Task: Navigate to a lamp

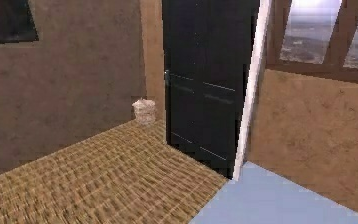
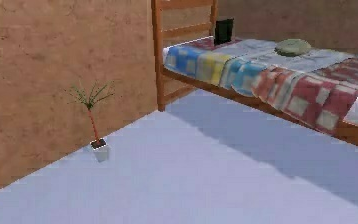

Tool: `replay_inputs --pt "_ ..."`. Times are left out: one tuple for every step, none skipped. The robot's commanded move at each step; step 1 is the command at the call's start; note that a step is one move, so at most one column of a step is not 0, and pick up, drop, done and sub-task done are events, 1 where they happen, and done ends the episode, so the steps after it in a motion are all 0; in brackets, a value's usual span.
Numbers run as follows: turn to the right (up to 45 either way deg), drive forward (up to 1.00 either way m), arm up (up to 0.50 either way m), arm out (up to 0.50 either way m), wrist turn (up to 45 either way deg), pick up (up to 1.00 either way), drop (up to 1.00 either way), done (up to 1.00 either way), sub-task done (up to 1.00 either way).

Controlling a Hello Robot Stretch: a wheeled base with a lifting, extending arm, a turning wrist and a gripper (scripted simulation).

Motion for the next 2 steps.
replay_inputs --pt "0.0 0.45 0.0 0.0 0.0 0.0 0.0 0.0 0.0" --pt "-36.0 0.0 0.0 0.0 0.0 0.0 0.0 0.0 0.0"
